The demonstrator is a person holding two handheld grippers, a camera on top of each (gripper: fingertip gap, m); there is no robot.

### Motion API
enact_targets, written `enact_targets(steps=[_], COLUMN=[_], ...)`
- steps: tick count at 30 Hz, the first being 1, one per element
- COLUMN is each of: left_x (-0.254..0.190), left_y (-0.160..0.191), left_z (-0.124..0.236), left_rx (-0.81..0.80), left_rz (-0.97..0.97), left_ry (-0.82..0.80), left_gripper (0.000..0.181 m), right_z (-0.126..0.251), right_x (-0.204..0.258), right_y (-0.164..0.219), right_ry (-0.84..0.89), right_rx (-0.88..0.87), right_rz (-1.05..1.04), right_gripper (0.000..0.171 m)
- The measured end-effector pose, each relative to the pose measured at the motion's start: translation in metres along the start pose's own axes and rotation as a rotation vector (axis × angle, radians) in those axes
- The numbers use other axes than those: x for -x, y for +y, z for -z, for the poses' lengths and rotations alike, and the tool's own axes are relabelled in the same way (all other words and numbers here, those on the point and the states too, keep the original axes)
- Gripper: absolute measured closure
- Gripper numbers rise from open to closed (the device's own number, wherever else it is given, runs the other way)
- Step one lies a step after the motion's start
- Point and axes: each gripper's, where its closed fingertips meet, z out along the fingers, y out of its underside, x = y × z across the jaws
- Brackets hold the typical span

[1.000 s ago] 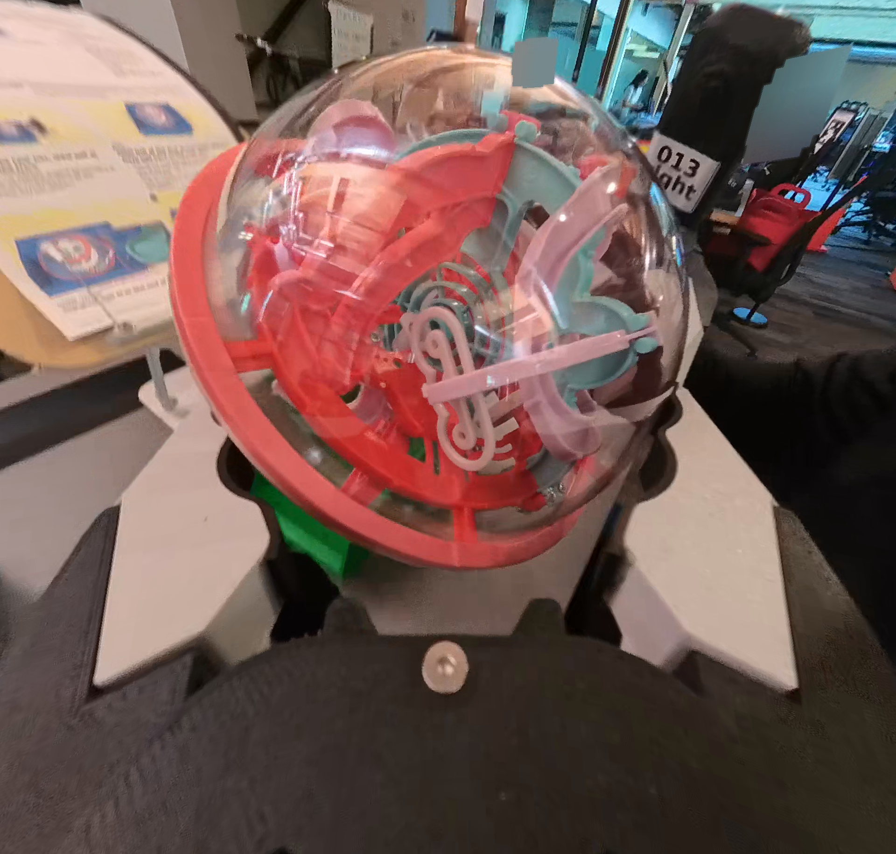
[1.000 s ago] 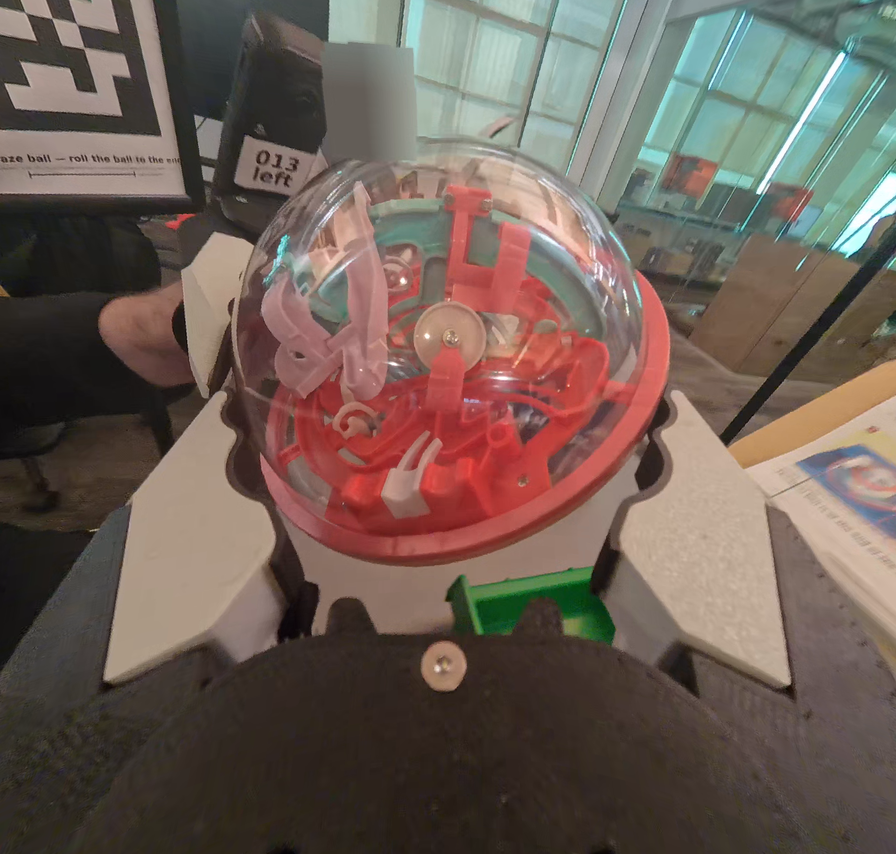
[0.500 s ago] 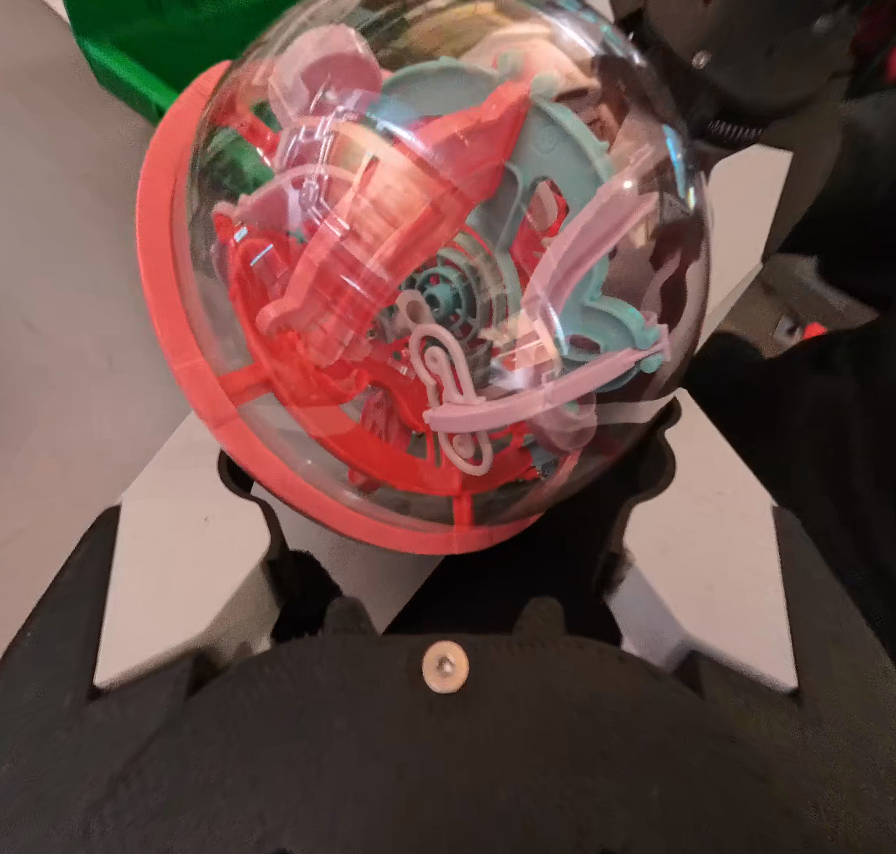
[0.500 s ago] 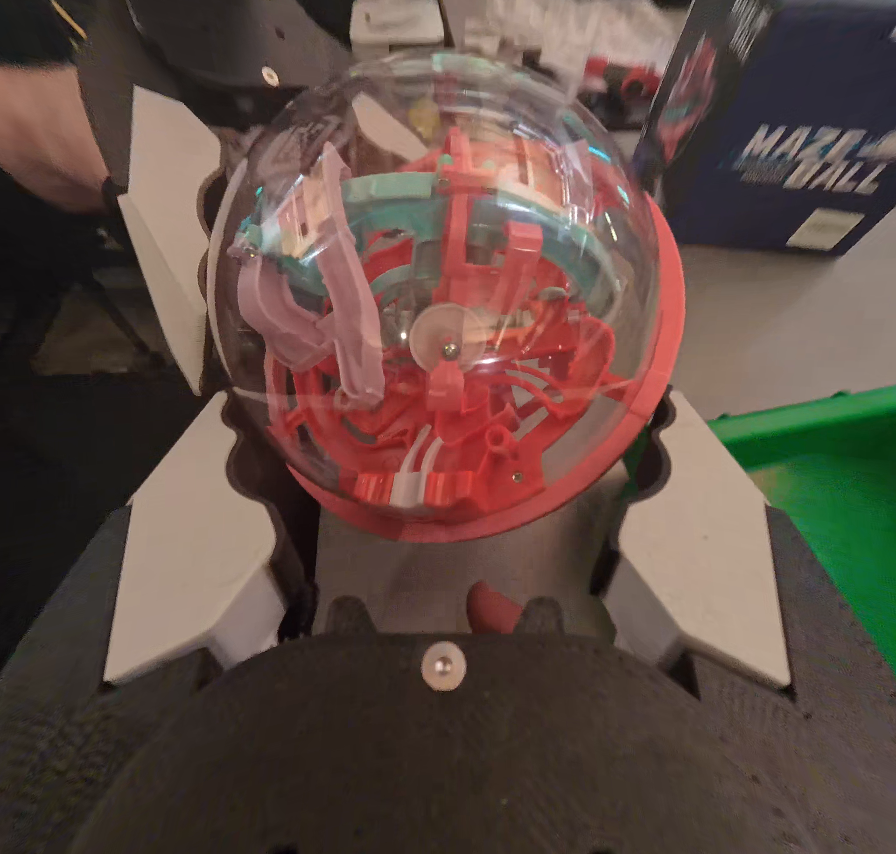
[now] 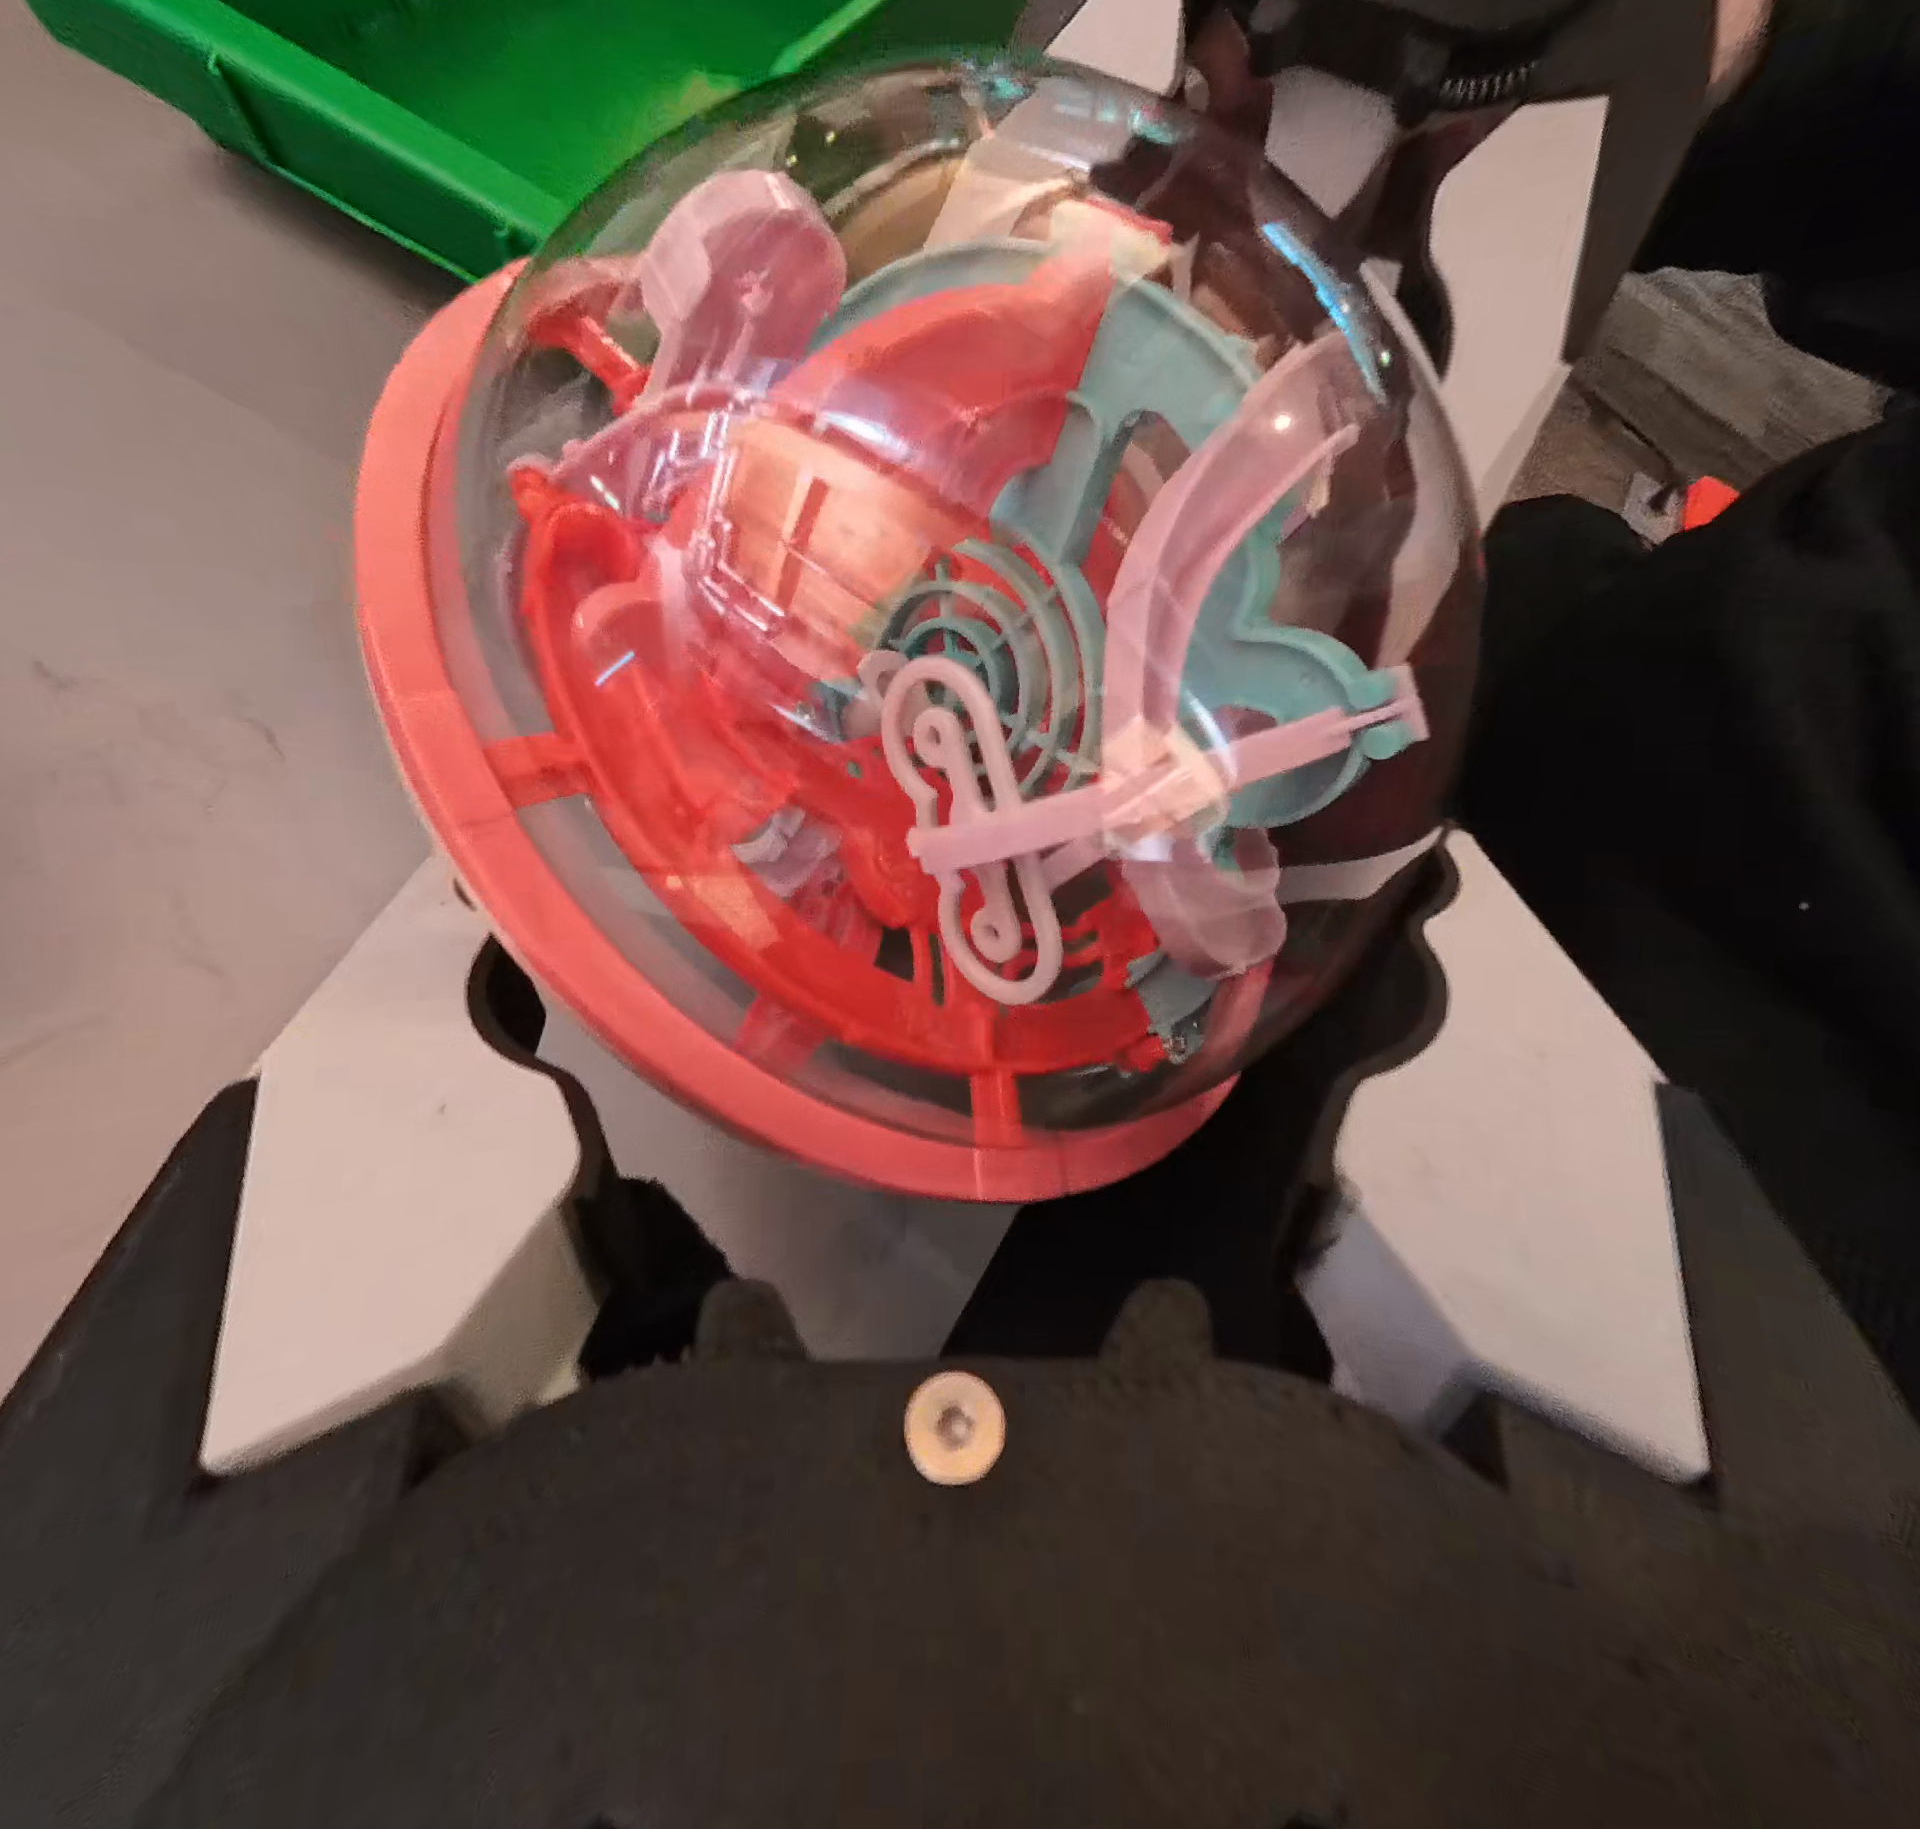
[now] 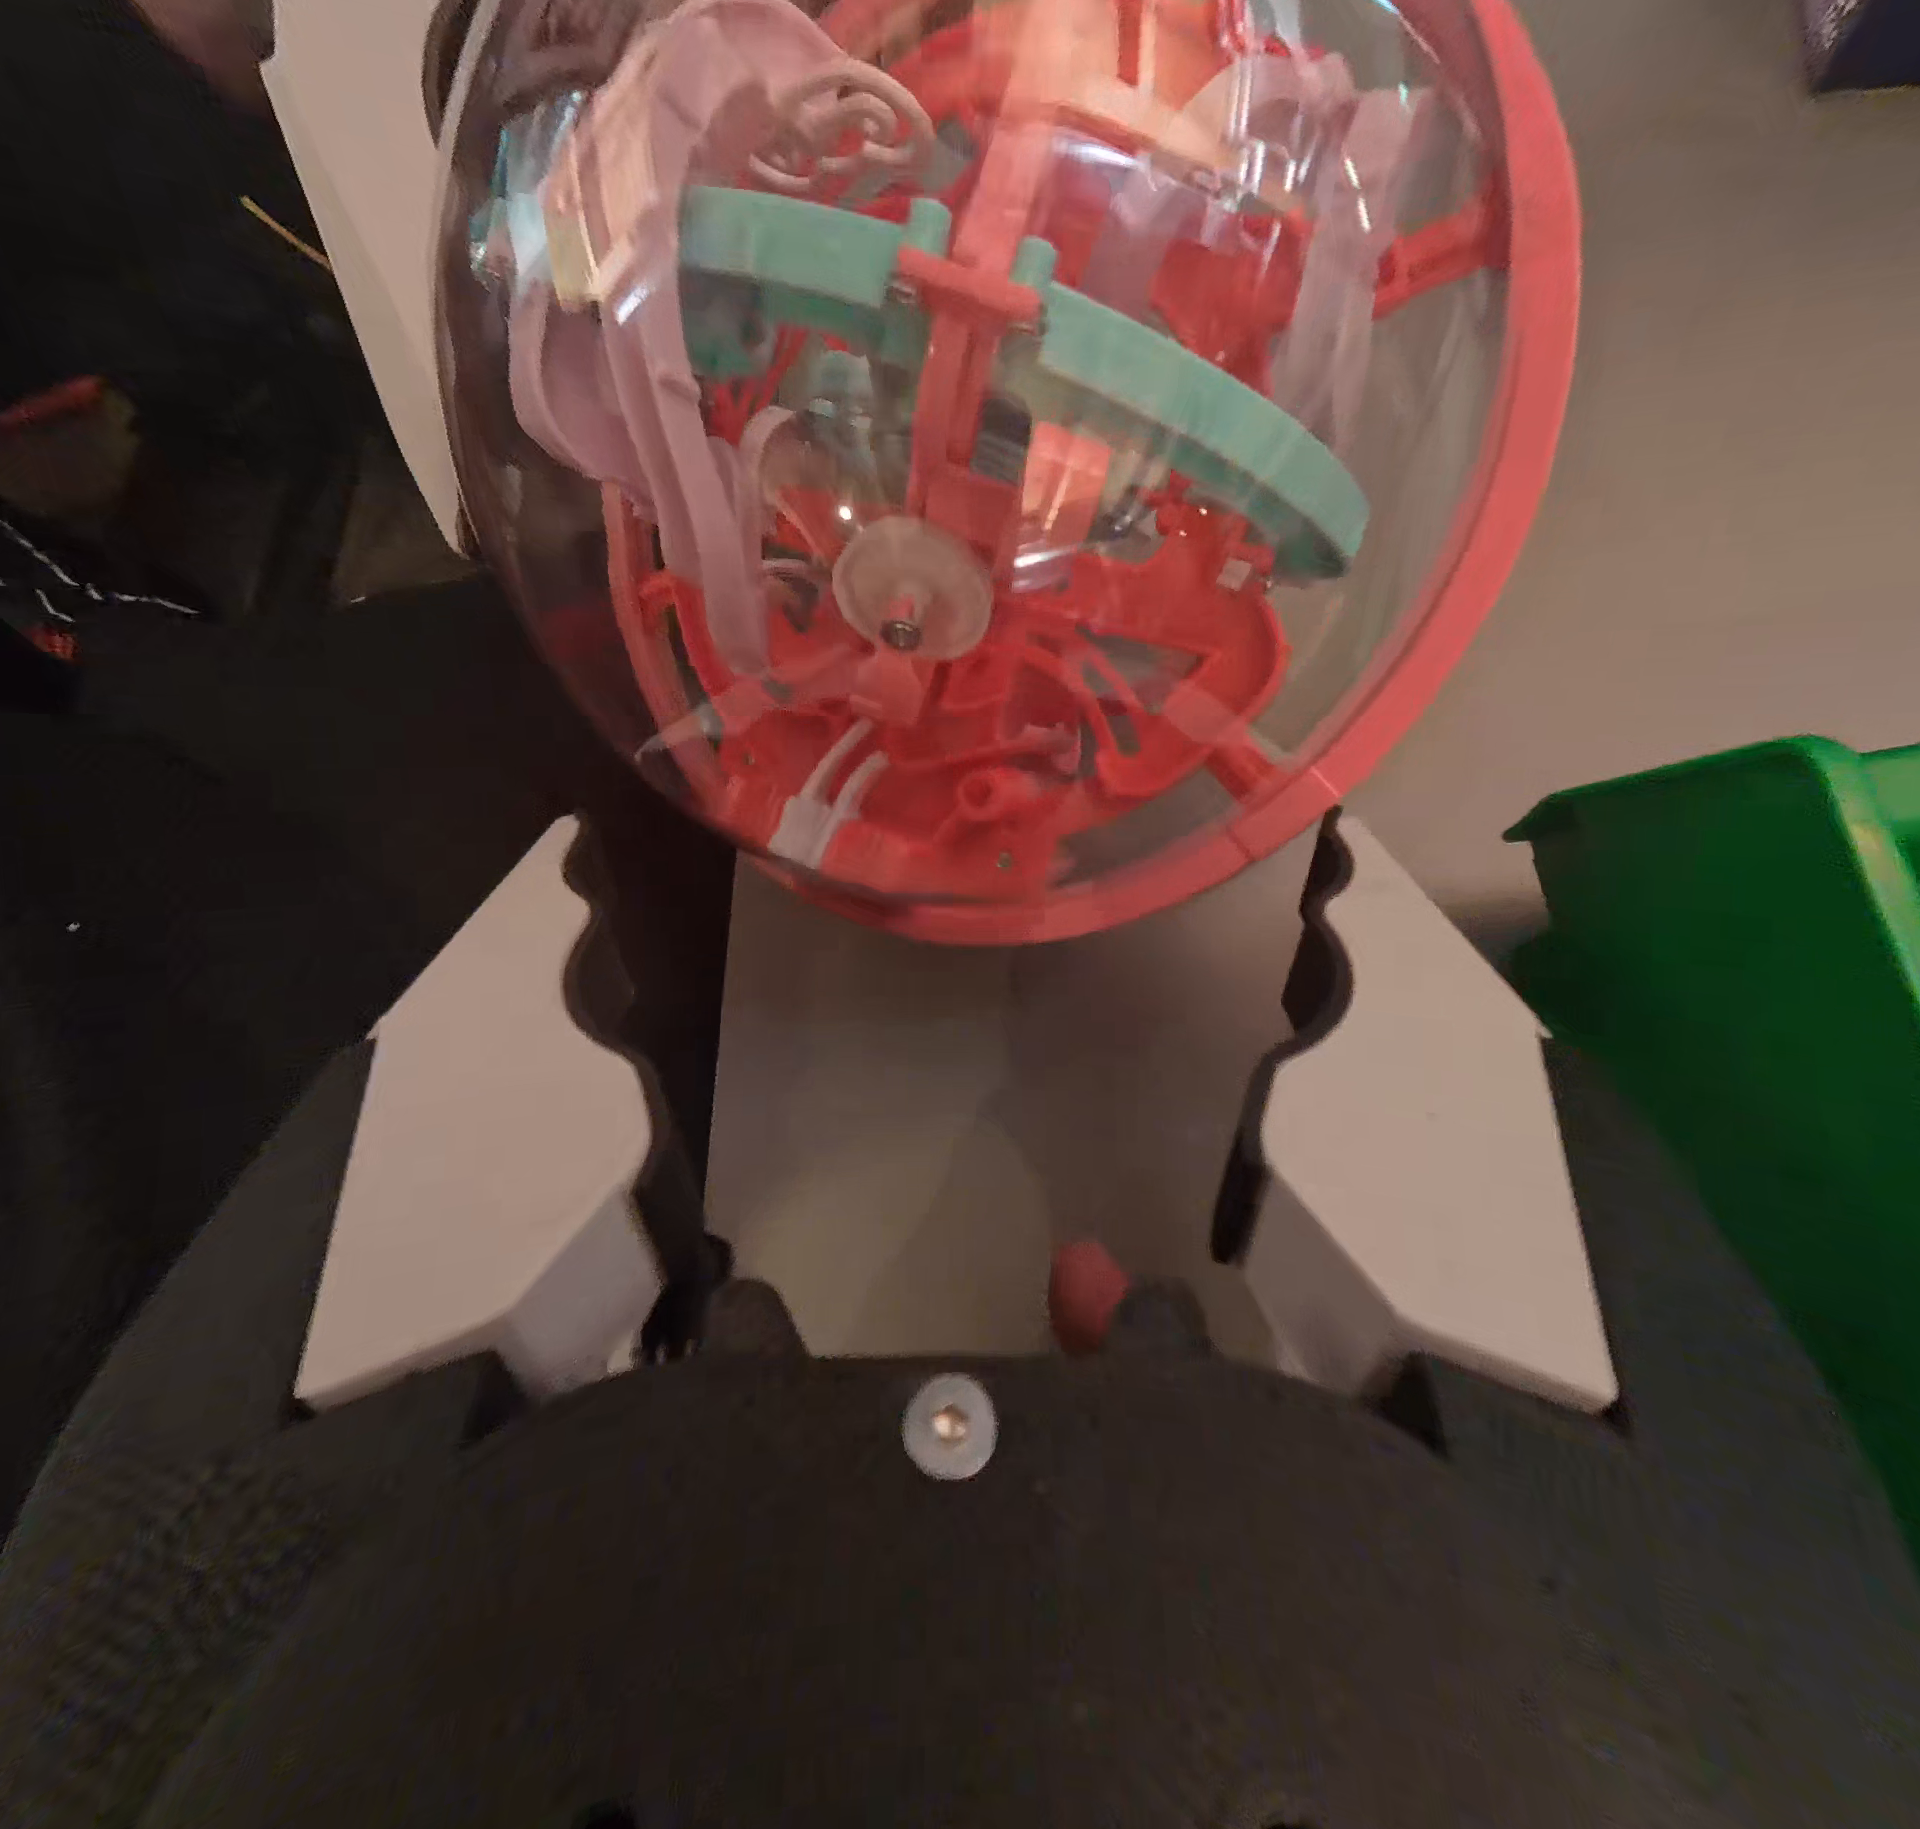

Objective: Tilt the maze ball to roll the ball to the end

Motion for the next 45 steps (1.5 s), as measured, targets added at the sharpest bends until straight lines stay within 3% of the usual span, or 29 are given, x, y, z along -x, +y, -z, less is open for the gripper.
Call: enact_targets(steps=[8,17,20,22,31,38,45], left_x=[0.002,0.007,0.008,0.009,0.005,-0.003,-0.007], left_y=[0.027,0.020,0.021,0.024,0.031,-0.023,-0.064], left_z=[0.022,0.035,0.037,0.040,0.044,0.076,0.103], left_rx=[-0.044,-0.147,-0.169,-0.183,-0.138,-0.234,-0.077], left_rz=[0.189,0.082,0.095,0.130,0.115,-0.099,-0.321], left_ry=[0.008,0.019,0.039,0.060,0.045,-0.101,-0.292], left_gripper=[0.023,0.023,0.023,0.023,0.024,0.024,0.024], right_z=[-0.008,-0.025,-0.022,-0.022,-0.015,0.012,0.066], right_x=[-0.005,0.013,0.013,0.012,0.017,0.021,0.020], right_y=[-0.028,-0.022,-0.020,-0.019,-0.026,-0.062,-0.112], right_ry=[-0.046,-0.255,-0.291,-0.316,-0.386,-0.367,-0.214], right_rx=[-0.066,-0.071,-0.083,-0.107,-0.187,-0.323,-0.456], right_rz=[0.014,-0.122,-0.139,-0.126,-0.176,-0.073,0.126], right_gripper=[0.058,0.086,0.103,0.133,0.153,0.156,0.160])
